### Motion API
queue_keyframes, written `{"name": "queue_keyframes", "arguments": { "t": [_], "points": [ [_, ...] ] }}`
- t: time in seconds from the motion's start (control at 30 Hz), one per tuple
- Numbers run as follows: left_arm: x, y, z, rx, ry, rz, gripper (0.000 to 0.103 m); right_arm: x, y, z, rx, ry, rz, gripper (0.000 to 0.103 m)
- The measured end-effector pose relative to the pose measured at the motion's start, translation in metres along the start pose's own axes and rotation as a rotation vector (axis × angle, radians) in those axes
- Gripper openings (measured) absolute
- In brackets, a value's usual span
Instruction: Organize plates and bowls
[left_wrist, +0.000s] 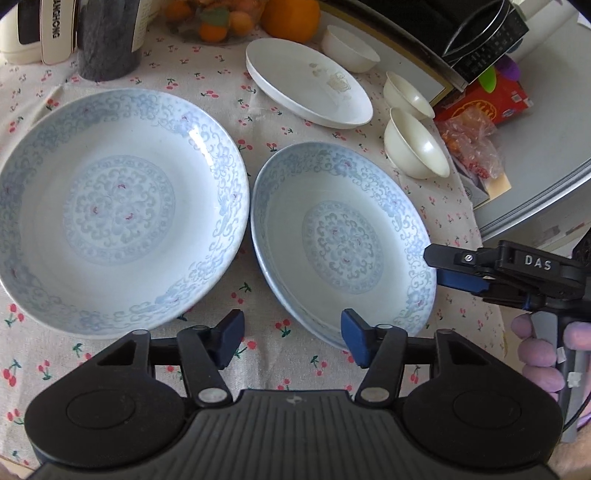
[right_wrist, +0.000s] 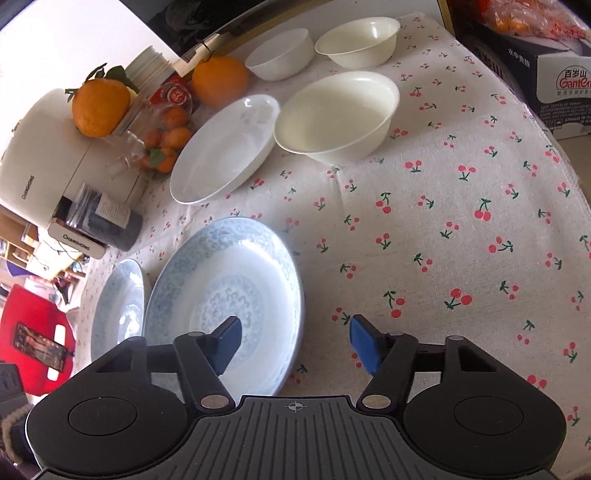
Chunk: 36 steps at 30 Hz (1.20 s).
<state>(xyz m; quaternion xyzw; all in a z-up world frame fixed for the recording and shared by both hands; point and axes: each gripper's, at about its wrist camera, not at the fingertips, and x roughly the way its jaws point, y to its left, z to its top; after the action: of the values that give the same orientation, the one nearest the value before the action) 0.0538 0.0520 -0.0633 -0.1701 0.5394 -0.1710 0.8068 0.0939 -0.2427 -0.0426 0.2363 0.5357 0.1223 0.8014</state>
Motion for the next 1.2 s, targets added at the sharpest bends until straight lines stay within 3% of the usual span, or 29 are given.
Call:
{"name": "queue_keyframes", "arguments": {
  "t": [0.07, 0.33, 0.47, 1.2],
  "points": [
    [0.001, 0.003, 0.001, -0.017, -0.002, -0.03, 0.05, 0.003, 0.001, -0.002, -0.005, -0.004, 0.011, 0.048],
    [0.008, 0.007, 0.001, -0.028, -0.034, -0.022, 0.017, 0.013, 0.001, -0.005, 0.004, -0.023, 0.008, 0.019],
    [0.009, 0.001, 0.001, -0.001, -0.052, 0.018, 0.017, 0.015, 0.002, -0.005, -0.006, -0.031, -0.03, 0.009],
    [0.028, -0.015, 0.022, 0.019, -0.092, 0.082, 0.016, 0.023, 0.005, 0.019, 0.029, -0.07, -0.126, 0.008]
  ]
}}
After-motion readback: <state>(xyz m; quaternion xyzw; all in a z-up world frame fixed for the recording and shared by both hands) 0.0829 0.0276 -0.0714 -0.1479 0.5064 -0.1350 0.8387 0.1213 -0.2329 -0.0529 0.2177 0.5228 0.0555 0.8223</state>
